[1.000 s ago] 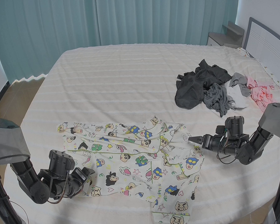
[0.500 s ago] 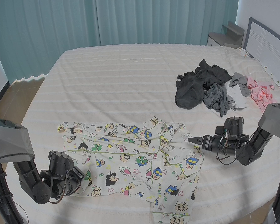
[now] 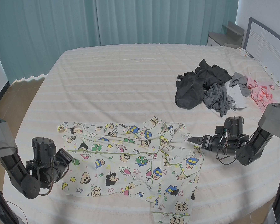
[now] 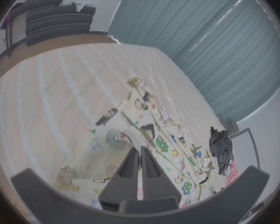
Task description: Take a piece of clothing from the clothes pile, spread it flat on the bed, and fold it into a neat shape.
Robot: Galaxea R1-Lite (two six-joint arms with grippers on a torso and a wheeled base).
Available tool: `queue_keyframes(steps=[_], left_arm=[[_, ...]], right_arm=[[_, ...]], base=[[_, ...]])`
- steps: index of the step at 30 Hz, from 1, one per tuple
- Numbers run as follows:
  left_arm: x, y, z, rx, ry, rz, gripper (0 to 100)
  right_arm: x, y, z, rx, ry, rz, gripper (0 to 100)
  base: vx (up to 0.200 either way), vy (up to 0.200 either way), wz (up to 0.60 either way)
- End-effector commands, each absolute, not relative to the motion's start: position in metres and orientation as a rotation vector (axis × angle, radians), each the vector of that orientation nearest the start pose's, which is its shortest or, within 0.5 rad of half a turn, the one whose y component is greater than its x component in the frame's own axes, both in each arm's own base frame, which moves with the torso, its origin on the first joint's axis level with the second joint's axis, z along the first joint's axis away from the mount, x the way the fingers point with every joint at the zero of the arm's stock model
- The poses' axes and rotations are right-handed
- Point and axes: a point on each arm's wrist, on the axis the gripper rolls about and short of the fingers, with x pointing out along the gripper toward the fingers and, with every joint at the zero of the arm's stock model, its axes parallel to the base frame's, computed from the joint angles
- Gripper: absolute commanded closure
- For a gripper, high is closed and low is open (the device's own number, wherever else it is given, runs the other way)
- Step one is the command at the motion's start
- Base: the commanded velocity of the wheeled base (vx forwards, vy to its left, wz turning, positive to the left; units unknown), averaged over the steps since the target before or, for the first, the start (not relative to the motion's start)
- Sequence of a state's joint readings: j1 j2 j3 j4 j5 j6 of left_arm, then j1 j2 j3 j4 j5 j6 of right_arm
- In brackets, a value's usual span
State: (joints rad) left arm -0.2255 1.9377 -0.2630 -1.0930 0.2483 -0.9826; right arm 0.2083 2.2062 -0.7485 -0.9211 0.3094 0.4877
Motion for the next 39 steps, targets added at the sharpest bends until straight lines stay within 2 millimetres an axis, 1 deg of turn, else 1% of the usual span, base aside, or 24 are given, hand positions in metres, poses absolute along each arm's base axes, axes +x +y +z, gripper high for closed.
queue_keyframes(steps=[1,5,6,13,22,25,26,28,33,35,37,38,39], left_arm=[[0.250,-0.038,0.061,-0.772,0.394,0.269,100],[0.259,-0.026,0.057,-0.693,0.374,0.280,100],[0.260,-0.026,0.057,-0.692,0.374,0.281,100],[0.277,-0.005,0.041,-0.675,0.384,0.354,100],[0.283,-0.003,0.033,-0.684,0.426,0.315,100],[0.292,0.000,0.027,-0.684,0.423,0.328,100],[0.293,0.001,0.027,-0.684,0.422,0.330,0],[0.300,0.003,0.022,-0.685,0.421,0.337,0],[0.301,0.010,0.021,-0.692,0.420,0.349,0],[0.300,0.018,0.024,-0.706,0.415,0.348,0],[0.296,0.020,0.030,-0.714,0.406,0.338,0],[0.287,0.022,0.041,-0.726,0.395,0.314,0],[0.281,0.021,0.047,-0.731,0.395,0.298,0]], right_arm=[[0.351,0.081,0.025,0.492,0.654,0.364,0],[0.351,0.081,0.025,0.493,0.652,0.363,0],[0.351,0.081,0.025,0.492,0.652,0.365,0],[0.351,0.081,0.027,0.492,0.648,0.366,0],[0.351,0.081,0.026,0.493,0.649,0.364,0],[0.351,0.081,0.026,0.493,0.649,0.364,0],[0.351,0.081,0.026,0.493,0.649,0.364,0],[0.351,0.081,0.027,0.493,0.647,0.363,0],[0.351,0.081,0.028,0.493,0.646,0.365,0],[0.350,0.081,0.030,0.491,0.639,0.367,0],[0.350,0.082,0.032,0.489,0.634,0.371,0],[0.344,0.085,0.044,0.487,0.612,0.389,0],[0.340,0.086,0.049,0.490,0.605,0.395,0]], base=[[0.000,0.000,0.00],[0.000,0.000,0.00],[0.000,0.000,0.00],[0.000,0.000,0.00],[0.000,0.000,0.00],[0.000,0.000,0.00],[0.000,0.000,0.00],[0.000,0.000,0.00],[0.000,0.000,0.00],[0.000,0.000,0.00],[0.000,0.000,0.00],[0.000,0.000,0.00],[0.000,0.000,0.00]])
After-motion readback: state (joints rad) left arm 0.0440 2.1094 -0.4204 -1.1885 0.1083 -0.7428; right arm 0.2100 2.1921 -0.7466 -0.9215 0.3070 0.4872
